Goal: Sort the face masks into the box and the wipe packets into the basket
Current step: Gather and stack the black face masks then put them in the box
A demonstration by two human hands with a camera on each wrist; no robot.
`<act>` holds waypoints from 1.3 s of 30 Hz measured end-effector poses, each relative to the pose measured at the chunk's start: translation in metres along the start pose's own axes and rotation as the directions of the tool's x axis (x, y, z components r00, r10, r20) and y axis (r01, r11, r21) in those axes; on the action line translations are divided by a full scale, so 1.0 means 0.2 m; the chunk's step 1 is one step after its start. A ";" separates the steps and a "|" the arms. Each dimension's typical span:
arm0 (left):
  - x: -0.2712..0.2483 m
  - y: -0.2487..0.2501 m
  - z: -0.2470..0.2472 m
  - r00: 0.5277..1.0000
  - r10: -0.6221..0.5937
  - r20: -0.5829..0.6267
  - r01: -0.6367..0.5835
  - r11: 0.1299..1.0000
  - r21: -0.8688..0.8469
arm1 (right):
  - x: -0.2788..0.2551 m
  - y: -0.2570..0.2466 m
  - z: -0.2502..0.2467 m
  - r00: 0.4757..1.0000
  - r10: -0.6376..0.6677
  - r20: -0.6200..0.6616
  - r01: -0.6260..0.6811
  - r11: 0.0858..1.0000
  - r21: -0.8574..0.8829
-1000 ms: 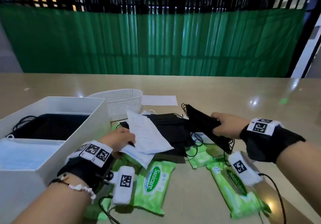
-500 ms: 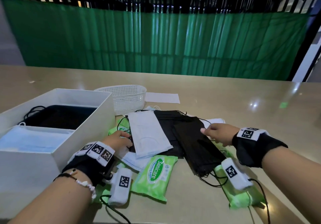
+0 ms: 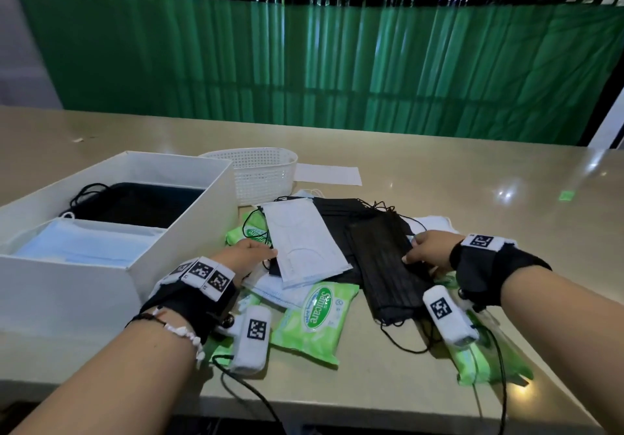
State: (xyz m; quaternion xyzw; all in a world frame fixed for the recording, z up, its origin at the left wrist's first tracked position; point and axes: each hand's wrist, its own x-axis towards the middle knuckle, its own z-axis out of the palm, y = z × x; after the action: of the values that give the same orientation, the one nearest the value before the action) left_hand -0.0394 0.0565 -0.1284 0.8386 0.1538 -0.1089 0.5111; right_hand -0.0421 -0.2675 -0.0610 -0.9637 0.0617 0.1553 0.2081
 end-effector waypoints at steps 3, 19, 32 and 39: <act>-0.02 -0.01 0.00 1.000 0.009 0.005 -0.009 0.999 -0.044 | -0.03 -0.03 -0.05 0.991 -0.048 -0.122 0.057 0.996 0.064; -0.32 0.22 0.07 0.960 0.276 -0.044 -0.270 0.956 0.116 | -0.19 -0.31 -0.04 0.815 -0.540 -0.209 0.492 0.456 0.742; -0.49 0.33 0.16 0.786 0.615 0.058 -0.589 0.775 -0.228 | -0.20 -0.32 0.22 0.754 -0.657 -0.024 0.463 0.505 0.729; -0.50 0.27 0.16 0.833 0.530 0.160 -0.520 0.848 -0.101 | -0.21 -0.32 0.25 0.758 -0.642 0.112 0.528 0.706 0.472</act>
State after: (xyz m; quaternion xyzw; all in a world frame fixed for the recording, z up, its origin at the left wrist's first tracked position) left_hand -0.1129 -0.0101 -0.0645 0.8212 -0.1264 -0.0365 0.5552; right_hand -0.0830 -0.1871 -0.0663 -0.8353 -0.2477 0.1924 0.4515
